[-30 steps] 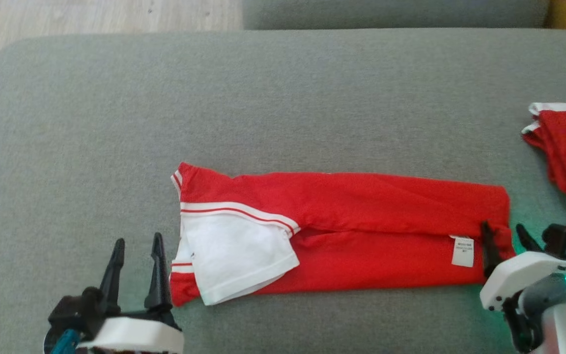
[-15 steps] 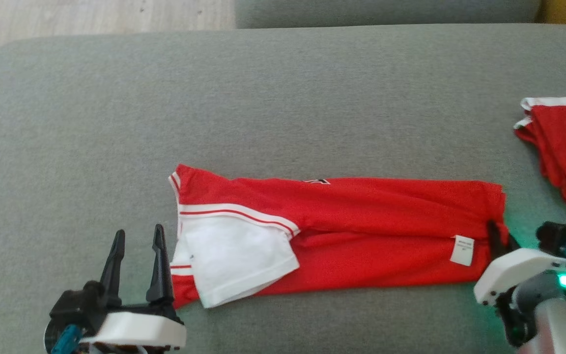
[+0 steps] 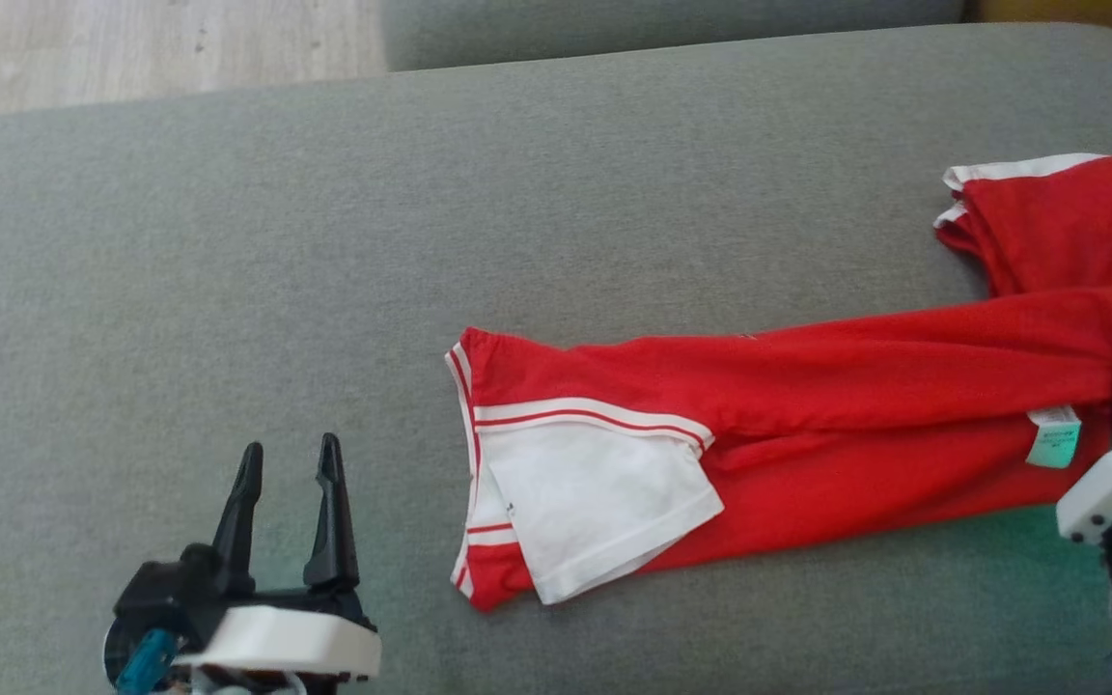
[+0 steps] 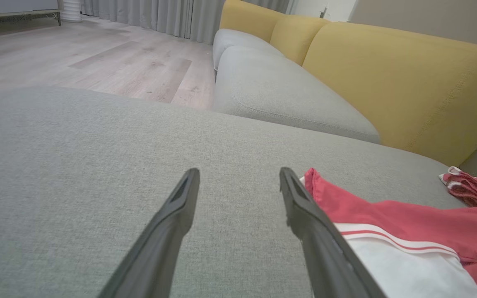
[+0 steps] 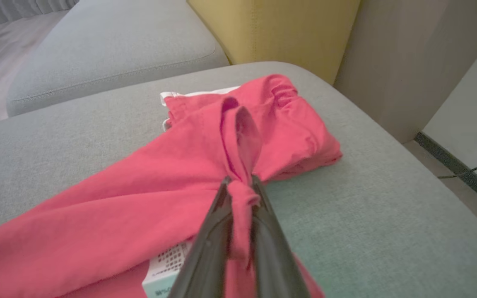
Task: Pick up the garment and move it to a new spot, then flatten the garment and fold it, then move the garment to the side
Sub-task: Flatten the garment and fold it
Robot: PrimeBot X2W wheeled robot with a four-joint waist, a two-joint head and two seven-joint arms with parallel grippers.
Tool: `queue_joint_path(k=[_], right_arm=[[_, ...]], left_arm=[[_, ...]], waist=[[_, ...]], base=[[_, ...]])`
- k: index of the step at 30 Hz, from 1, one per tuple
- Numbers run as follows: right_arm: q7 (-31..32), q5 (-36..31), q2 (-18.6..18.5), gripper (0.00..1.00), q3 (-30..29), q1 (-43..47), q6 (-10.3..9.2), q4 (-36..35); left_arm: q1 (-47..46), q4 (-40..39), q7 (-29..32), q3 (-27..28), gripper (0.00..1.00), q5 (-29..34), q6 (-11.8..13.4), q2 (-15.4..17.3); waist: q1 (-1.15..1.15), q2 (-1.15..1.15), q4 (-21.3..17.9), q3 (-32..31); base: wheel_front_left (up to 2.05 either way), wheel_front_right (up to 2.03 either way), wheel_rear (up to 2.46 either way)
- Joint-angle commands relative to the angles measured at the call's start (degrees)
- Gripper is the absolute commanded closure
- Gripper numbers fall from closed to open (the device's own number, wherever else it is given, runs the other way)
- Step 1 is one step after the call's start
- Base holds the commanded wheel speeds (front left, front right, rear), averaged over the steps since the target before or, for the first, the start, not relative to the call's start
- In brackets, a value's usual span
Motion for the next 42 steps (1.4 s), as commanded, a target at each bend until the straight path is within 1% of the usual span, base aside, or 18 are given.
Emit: queue_joint_path(k=[1, 4, 8, 12, 13, 16, 20, 25, 30, 33, 39, 40, 41, 42], right_arm=[[0.5, 0.1, -0.6, 1.00, 1.1, -0.8, -0.04, -3.1], [1.7, 2.2, -0.6, 1.00, 3.6, 0.0, -0.04, -4.6], [3.4, 5.7, -0.6, 1.00, 9.8, 2.4, -0.04, -7.2], [4.9, 10.4, -0.6, 1.00, 16.8, 5.4, -0.04, -11.1], [4.9, 10.4, -0.6, 1.00, 16.8, 5.4, -0.04, -11.1], [5.6, 13.5, -0.6, 1.00, 22.0, 7.4, -0.04, -13.6], [5.5, 17.5, -0.6, 1.00, 28.3, 8.0, -0.04, -14.1], [3.7, 21.5, -0.6, 1.00, 36.7, 5.5, -0.04, -11.5], [1.5, 24.7, -0.6, 1.00, 44.9, 1.2, -0.04, -6.6], [0.0, 26.1, -0.6, 1.00, 47.7, -1.9, -0.04, -2.7], [-1.8, 26.5, -0.6, 1.00, 50.6, -6.9, -0.04, 5.5], [-2.2, 27.0, -0.6, 0.80, 51.2, -7.4, -0.04, 6.6], [-2.4, 27.9, -0.6, 0.65, 51.8, -7.8, -0.04, 7.5], [-3.6, 30.1, -0.6, 0.00, 53.4, -8.7, -0.04, 8.6]], left_arm=[[-2.7, -1.4, -0.3, 1.5, 0.00, 0.5, -0.1, 0.3], [-3.0, -0.9, -0.2, 0.9, 0.00, 0.6, -0.4, 0.2], [-3.3, -0.2, 0.1, 0.2, 0.00, 0.8, -0.6, 0.1], [-3.2, 0.1, 0.4, -0.5, 0.00, 0.9, -0.7, -0.1], [-3.2, 0.1, 0.4, -0.5, 0.00, 0.9, -0.7, -0.1], [-2.9, 0.5, 0.5, -1.1, 0.00, 0.8, -0.9, -0.3], [-2.3, 0.5, 0.7, -1.5, 0.00, 0.7, -0.9, -0.2], [-1.9, -0.1, 1.0, -1.7, 0.00, 0.6, -0.8, 0.2], [-2.0, -0.6, 1.2, -2.0, 0.00, 0.7, -0.7, 0.3], [-2.5, -0.6, 1.3, -2.4, 0.00, 0.7, -0.8, -0.1], [-3.0, -0.2, 1.0, -2.7, 0.00, 0.6, -0.9, -0.7], [-3.0, -0.1, 0.9, -2.7, 0.00, 0.6, -0.9, -0.7], [-3.0, 0.0, 0.8, -2.7, 0.00, 0.5, -0.9, -0.7], [-3.1, 0.2, 0.7, -2.6, 0.00, 0.5, -0.9, -0.8]], waist=[[0.00, 0.00, -0.4, -0.2], [0.00, 0.00, -0.7, -0.8], [0.00, 0.00, 0.0, -2.3], [0.00, 0.00, 1.6, -4.1], [0.00, 0.00, 1.6, -4.1], [0.00, 0.00, 3.3, -5.4], [0.00, 0.00, 5.4, -6.7], [0.00, 0.00, 7.6, -7.0], [0.00, 0.00, 9.4, -6.5], [0.00, 0.00, 10.6, -5.9], [0.00, 0.00, 12.2, -5.1], [0.00, 0.00, 12.3, -5.0], [0.00, 0.00, 12.3, -5.0], [0.00, 0.00, 12.3, -4.9]], base=[[0.00, 0.00, 0.00], [0.00, 0.00, 0.00], [0.00, 0.00, 0.00], [0.00, 0.00, 0.00], [0.00, 0.00, 0.00], [0.00, 0.00, 0.00], [0.00, 0.00, 0.00], [0.00, 0.00, 0.00], [0.00, 0.00, 0.00], [0.00, 0.00, 0.00], [0.00, 0.00, 0.00], [0.00, 0.00, 0.00], [0.00, 0.00, 0.00], [0.00, 0.00, 0.00]])
